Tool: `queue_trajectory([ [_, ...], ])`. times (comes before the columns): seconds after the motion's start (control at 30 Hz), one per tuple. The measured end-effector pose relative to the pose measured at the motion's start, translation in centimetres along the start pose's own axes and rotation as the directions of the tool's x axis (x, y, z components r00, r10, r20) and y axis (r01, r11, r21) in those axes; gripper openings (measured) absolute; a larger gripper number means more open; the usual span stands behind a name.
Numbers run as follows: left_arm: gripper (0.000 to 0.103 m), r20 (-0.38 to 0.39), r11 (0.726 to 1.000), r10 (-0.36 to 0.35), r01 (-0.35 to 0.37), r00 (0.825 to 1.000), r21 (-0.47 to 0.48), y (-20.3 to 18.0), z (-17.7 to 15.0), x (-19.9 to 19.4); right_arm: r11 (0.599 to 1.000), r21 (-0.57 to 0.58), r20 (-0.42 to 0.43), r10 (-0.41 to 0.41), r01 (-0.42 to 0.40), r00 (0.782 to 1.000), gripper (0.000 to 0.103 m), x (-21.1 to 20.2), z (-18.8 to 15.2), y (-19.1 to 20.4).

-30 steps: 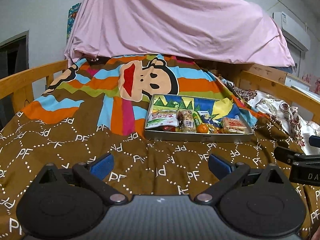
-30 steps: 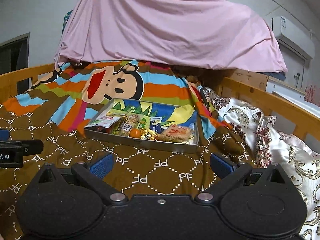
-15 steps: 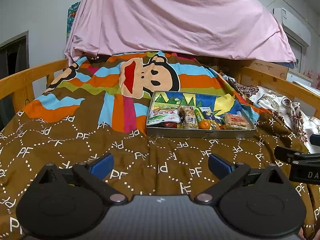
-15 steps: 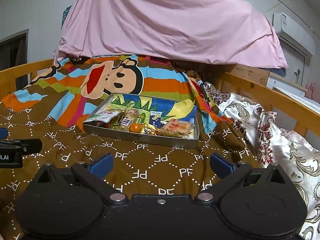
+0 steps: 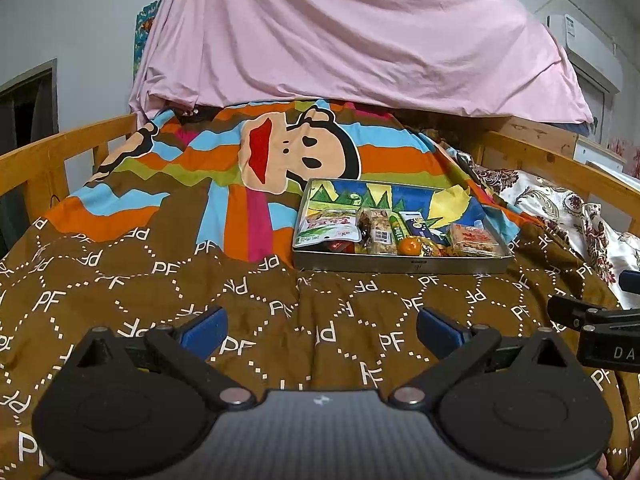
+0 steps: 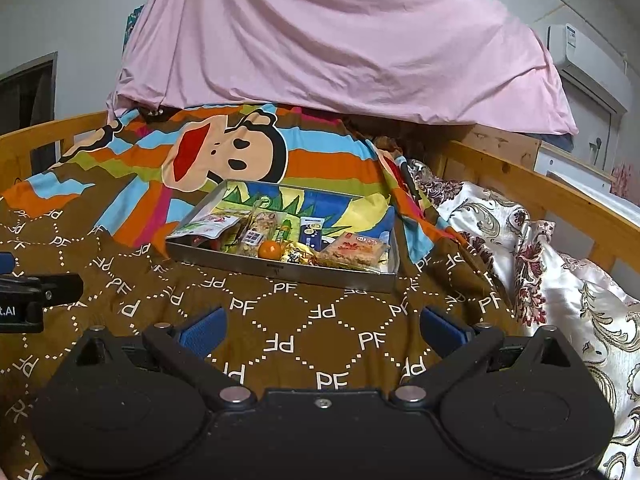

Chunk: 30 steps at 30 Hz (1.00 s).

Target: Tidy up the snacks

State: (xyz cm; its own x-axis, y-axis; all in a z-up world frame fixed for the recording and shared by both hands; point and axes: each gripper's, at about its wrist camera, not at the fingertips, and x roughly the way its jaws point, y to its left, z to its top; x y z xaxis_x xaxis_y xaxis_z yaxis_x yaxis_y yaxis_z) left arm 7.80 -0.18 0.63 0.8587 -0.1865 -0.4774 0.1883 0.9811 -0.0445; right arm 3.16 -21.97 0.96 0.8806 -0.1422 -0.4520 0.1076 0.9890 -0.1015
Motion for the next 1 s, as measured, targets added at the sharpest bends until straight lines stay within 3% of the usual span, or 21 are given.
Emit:
queue_trajectory([
  [1.0,0.102,-0.010,1.000,0.000,0.000,1.000,-0.006,0.20,-0.31,0.26,1.000,-0.015,-0.019,0.002,-0.002,1.000,0.102,0.29,-0.17,0.28],
])
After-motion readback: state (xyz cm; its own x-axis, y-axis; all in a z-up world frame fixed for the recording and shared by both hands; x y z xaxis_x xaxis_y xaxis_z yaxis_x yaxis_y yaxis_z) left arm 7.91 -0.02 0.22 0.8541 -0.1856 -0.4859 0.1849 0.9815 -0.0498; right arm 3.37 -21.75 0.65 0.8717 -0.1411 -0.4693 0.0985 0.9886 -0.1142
